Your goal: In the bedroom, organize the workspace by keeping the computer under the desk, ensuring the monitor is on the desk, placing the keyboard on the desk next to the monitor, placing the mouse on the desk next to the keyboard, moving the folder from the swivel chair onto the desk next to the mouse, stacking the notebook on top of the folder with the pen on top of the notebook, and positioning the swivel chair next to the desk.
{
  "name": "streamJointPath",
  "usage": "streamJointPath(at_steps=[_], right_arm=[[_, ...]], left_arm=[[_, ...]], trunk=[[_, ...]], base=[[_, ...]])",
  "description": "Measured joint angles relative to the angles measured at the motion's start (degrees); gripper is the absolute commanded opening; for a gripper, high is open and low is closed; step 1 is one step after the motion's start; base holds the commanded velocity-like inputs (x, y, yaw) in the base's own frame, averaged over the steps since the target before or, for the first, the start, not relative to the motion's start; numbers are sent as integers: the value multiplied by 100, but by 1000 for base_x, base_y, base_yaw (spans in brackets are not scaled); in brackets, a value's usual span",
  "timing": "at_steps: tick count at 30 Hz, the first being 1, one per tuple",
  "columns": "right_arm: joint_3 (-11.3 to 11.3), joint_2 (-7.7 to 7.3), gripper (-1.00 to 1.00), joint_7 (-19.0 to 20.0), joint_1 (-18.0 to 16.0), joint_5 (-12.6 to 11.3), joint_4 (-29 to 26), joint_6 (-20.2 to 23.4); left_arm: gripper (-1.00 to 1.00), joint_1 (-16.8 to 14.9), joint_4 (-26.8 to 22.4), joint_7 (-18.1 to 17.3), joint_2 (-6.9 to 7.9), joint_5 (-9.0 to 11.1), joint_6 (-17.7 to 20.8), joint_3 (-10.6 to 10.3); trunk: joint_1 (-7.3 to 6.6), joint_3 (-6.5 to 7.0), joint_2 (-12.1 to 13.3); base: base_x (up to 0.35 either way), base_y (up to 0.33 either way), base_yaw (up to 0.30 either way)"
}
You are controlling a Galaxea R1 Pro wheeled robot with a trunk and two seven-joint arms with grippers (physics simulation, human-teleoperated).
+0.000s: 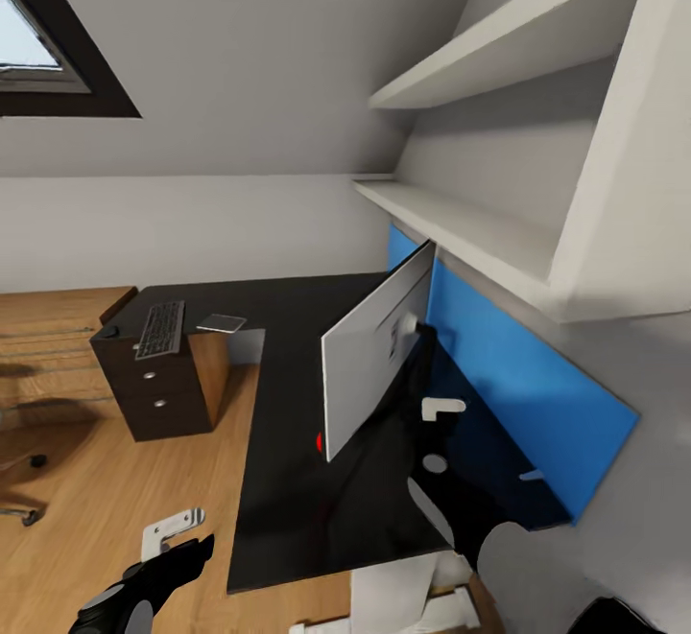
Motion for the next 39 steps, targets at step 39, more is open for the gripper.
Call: streamJointPath(at_steps=[39], right_arm=[[44, -226, 100, -633, 1410, 86, -3358, 2061]], left_arm=[[100, 1, 12, 7, 1, -9, -1, -15]], trunk=[[-5, 0, -1]], base=[[-34, 184, 0]])
